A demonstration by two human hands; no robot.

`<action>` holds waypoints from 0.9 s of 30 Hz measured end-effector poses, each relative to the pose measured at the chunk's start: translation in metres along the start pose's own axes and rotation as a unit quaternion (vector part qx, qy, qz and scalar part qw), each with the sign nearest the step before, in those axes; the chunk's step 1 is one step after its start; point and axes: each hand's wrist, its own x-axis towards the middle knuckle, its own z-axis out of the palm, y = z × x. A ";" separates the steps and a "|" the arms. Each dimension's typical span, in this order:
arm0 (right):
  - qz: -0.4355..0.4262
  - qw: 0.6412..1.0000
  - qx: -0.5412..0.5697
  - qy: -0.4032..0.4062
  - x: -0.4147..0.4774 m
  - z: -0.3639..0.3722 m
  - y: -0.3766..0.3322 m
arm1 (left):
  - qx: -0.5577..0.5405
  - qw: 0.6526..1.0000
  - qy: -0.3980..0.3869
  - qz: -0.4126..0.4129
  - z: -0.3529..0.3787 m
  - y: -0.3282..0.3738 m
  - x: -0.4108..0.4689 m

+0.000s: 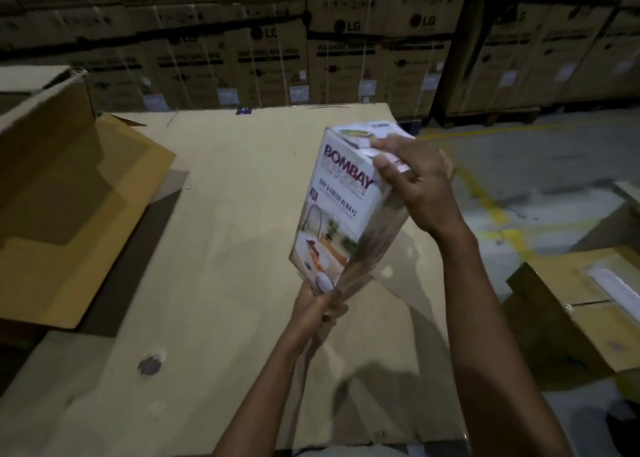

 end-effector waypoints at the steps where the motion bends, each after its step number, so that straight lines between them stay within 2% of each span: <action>1: 0.001 0.999 -0.013 -0.030 -0.006 0.005 -0.003 | 0.034 0.999 -0.011 -0.034 0.002 -0.005 0.002; 3: -0.008 0.997 -0.030 -0.074 -0.021 0.020 -0.007 | 0.148 0.983 -0.053 -0.100 0.002 -0.014 -0.001; 5: -0.061 0.993 -0.058 -0.077 -0.036 0.037 -0.015 | 0.224 0.960 -0.097 -0.141 -0.004 -0.014 -0.006; 7: -0.107 0.990 -0.062 -0.070 -0.046 0.051 -0.029 | 0.263 0.953 -0.086 -0.122 -0.015 -0.003 -0.006; 9: -0.111 0.991 -0.040 -0.061 -0.053 0.057 -0.037 | 0.324 0.945 0.015 -0.047 -0.030 0.015 -0.002; 11: -0.085 0.995 -0.001 -0.046 -0.059 0.054 -0.039 | 0.375 0.909 0.177 0.025 -0.047 0.044 -0.009; 13: -0.054 0.997 0.047 -0.001 -0.063 0.045 -0.038 | 0.351 0.877 0.307 0.117 -0.057 0.078 -0.027; 14: -0.037 0.997 0.066 0.027 -0.064 0.041 -0.038 | 0.314 0.869 0.338 0.178 -0.057 0.096 -0.038; 16: -0.006 0.994 0.086 0.068 -0.064 0.033 -0.036 | 0.247 0.855 0.320 0.326 -0.051 0.126 -0.059; 18: 0.013 0.993 0.085 0.075 -0.064 0.028 -0.033 | 0.241 0.843 0.249 0.412 -0.042 0.142 -0.068; 22: 0.039 0.993 0.107 0.043 -0.067 0.024 -0.036 | 0.276 0.856 0.176 0.401 -0.031 0.151 -0.051; 25: 0.036 0.993 0.115 0.021 -0.071 0.025 -0.040 | 0.249 0.876 0.173 0.376 -0.037 0.154 -0.036; 27: 0.023 0.994 0.106 0.012 -0.075 0.027 -0.041 | 0.250 0.868 0.193 0.382 -0.040 0.158 -0.034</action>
